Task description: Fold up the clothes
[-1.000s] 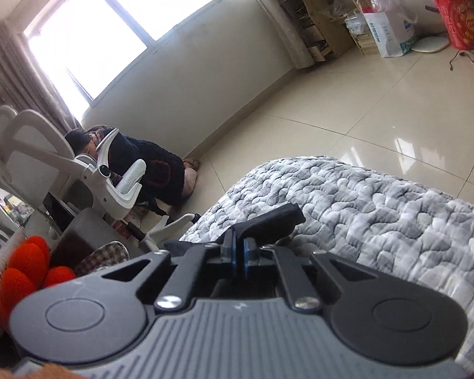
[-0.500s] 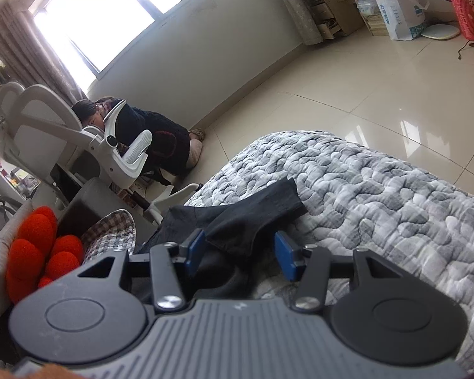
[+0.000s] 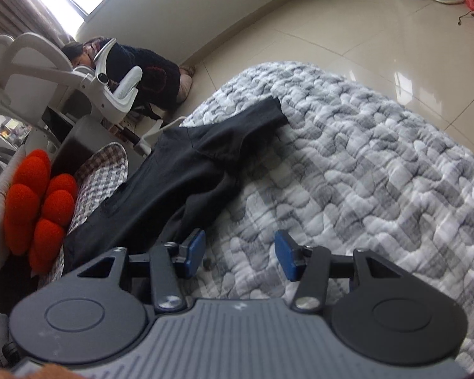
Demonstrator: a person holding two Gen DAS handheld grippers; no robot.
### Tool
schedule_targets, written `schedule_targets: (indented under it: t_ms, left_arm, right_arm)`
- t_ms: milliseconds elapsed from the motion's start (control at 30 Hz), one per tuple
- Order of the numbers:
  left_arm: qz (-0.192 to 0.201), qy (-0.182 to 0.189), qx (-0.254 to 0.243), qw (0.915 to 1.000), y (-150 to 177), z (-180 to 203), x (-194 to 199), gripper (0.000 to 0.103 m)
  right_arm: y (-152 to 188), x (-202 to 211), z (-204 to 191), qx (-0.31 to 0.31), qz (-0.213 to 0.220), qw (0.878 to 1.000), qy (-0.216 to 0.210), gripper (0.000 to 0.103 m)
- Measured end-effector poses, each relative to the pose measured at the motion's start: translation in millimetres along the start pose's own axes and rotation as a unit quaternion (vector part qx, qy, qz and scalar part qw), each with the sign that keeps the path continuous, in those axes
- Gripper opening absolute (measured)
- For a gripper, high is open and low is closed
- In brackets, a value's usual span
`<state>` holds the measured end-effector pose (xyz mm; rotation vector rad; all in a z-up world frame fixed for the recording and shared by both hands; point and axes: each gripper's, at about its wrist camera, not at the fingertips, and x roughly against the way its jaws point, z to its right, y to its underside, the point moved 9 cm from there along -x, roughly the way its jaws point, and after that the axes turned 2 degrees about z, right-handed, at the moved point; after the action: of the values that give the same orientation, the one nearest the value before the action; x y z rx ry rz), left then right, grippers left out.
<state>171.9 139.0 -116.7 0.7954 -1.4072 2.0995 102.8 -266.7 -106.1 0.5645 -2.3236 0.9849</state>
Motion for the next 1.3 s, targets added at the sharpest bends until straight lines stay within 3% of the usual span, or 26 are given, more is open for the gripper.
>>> schedule_targets:
  t_ms: [533, 833, 967, 1067, 1233, 1300]
  left_arm:
    - [-0.032, 0.052, -0.047, 0.997, 22, 26, 16, 0.054]
    - [-0.047, 0.081, -0.056, 0.994, 24, 34, 19, 0.053]
    - [-0.043, 0.074, -0.064, 0.9943, 22, 34, 20, 0.053]
    - [-0.025, 0.044, -0.082, 0.9954, 19, 30, 18, 0.053]
    - [-0.016, 0.018, -0.095, 0.9952, 17, 25, 12, 0.053]
    - [-0.013, 0.014, -0.096, 0.9952, 17, 25, 10, 0.053]
  right_arm:
    - [24, 7, -15, 0.013, -0.056, 0.997, -0.055, 0.053]
    - [57, 6, -56, 0.104, -0.103, 0.982, -0.118, 0.053]
    - [63, -2, -64, 0.152, -0.099, 0.979, -0.098, 0.053]
    - [65, -8, -66, 0.183, -0.1, 0.975, -0.081, 0.046]
    - [77, -10, -75, 0.252, -0.104, 0.96, -0.069, 0.023]
    - [80, -9, -75, 0.258, -0.107, 0.958, -0.066, 0.003]
